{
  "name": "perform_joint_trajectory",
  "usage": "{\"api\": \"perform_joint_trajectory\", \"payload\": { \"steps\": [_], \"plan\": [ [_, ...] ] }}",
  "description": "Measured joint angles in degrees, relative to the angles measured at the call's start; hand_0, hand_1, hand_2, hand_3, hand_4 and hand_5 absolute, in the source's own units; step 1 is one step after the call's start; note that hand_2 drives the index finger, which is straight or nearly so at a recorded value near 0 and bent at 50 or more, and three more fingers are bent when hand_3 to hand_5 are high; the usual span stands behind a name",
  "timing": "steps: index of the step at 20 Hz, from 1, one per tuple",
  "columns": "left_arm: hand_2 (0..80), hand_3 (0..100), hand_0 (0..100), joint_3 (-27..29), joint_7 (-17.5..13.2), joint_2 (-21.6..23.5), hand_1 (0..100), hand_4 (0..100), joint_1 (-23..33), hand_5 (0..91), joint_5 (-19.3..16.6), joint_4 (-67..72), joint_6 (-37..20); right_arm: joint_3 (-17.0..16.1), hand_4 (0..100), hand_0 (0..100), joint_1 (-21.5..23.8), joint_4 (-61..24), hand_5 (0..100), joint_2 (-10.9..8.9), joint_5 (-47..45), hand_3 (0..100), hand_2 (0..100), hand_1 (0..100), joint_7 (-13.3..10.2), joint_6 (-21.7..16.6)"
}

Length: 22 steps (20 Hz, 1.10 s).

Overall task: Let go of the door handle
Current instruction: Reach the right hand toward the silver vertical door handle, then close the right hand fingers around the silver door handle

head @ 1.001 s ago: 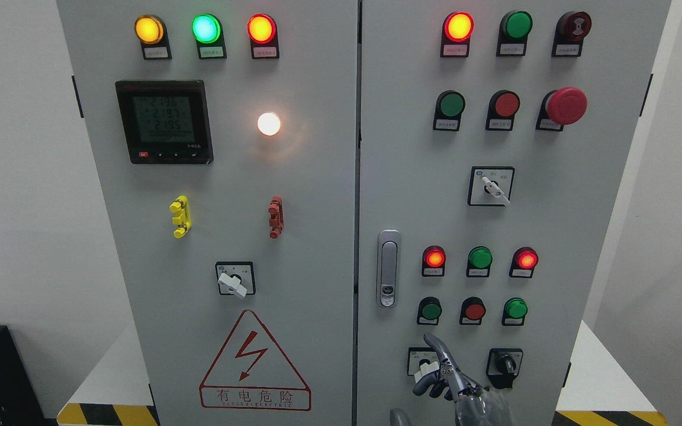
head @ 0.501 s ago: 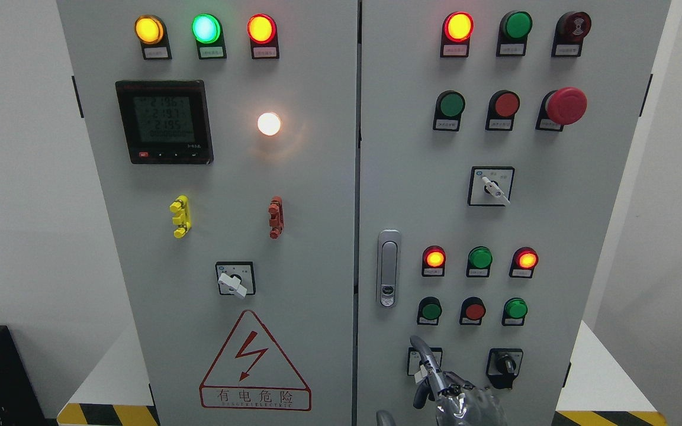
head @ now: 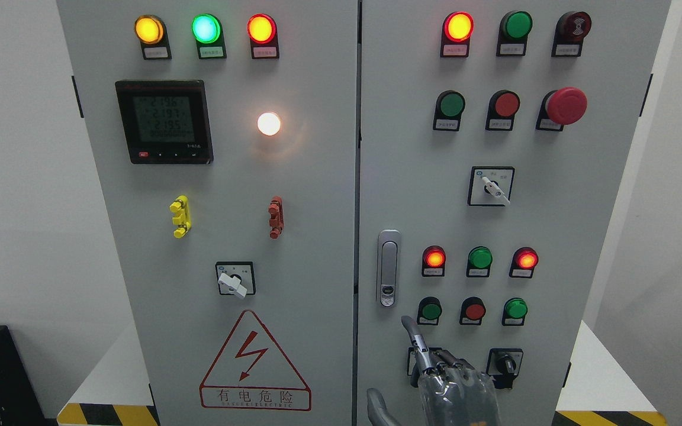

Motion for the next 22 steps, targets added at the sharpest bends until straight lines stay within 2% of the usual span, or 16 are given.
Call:
{"api": "perform_joint_trajectory", "payload": {
  "steps": [9, 14, 22],
  "plan": [
    [4.4, 11, 0, 0.00, 0.00, 0.00, 0, 1, 0.00, 0.0, 0.00, 0.00, 0.00, 1.71, 72, 30, -2.09, 2.22, 75, 0.16, 3.46, 75, 0, 24, -0.18, 1.36],
    [4.5, 11, 0, 0.00, 0.00, 0.00, 0, 1, 0.00, 0.0, 0.00, 0.00, -0.09, 2.27, 72, 30, -3.99, 3.61, 75, 0.21, 4.04, 75, 0, 23, 0.42, 4.01],
    [4.5, 11, 0, 0.00, 0.00, 0.00, 0, 1, 0.00, 0.0, 0.00, 0.00, -0.13, 3.09, 73, 30, -6.07, 5.68, 75, 0.29, 4.34, 76, 0, 23, 0.53, 5.66]
  ]
}}
